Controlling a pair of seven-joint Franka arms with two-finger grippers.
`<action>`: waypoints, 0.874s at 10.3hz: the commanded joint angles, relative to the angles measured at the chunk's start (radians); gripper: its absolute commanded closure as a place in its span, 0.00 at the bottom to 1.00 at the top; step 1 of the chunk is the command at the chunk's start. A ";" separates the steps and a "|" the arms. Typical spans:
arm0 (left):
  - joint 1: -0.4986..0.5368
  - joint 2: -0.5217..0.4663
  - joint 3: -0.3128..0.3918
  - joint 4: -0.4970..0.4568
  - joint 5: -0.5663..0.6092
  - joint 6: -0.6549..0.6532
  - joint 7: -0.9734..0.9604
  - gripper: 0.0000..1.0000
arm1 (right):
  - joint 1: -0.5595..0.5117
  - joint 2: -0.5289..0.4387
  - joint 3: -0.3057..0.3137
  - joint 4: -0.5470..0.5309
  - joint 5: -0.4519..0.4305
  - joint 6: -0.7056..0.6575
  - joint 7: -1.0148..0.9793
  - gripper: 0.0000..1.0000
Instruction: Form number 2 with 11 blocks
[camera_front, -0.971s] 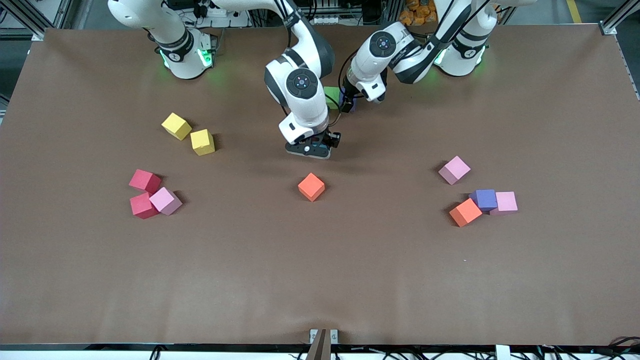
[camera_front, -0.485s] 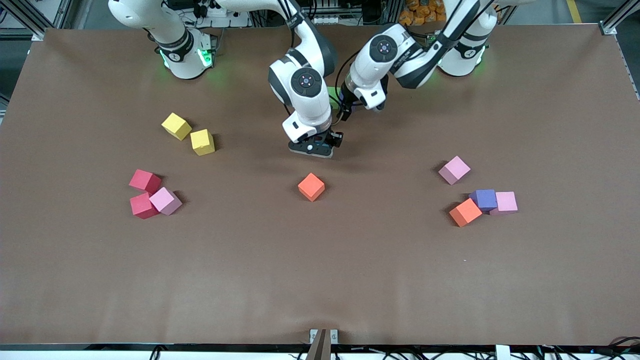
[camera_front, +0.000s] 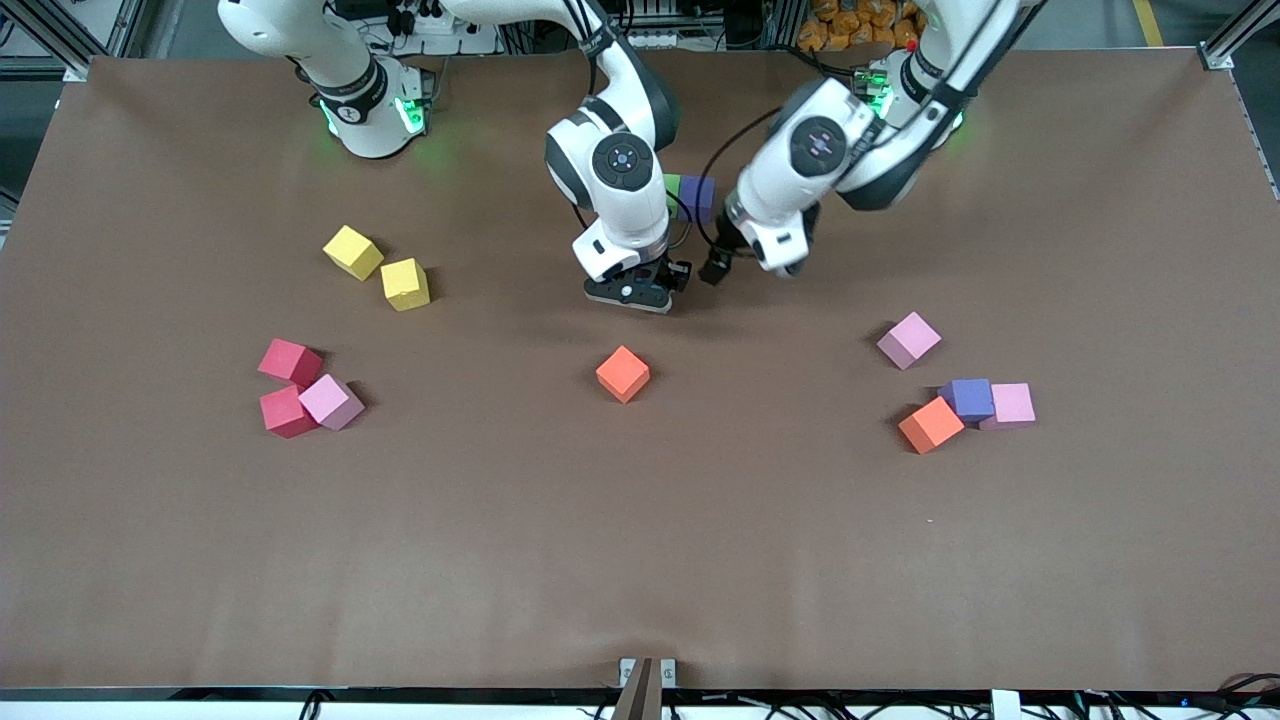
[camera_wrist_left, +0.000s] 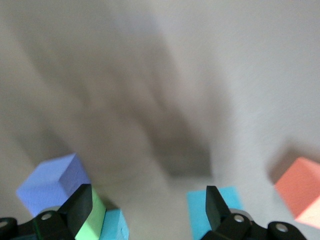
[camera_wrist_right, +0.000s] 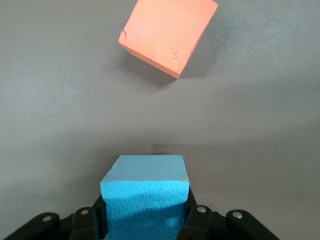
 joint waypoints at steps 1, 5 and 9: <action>0.016 -0.017 0.105 0.031 -0.008 -0.094 0.256 0.00 | 0.036 0.015 -0.010 0.000 0.019 0.026 0.045 0.85; 0.005 -0.011 0.357 0.082 -0.005 -0.188 0.651 0.00 | 0.097 0.024 -0.010 0.001 0.020 0.038 0.062 0.85; -0.045 -0.011 0.544 0.093 0.195 -0.189 0.782 0.00 | 0.160 0.044 -0.002 0.001 0.019 0.059 0.141 0.86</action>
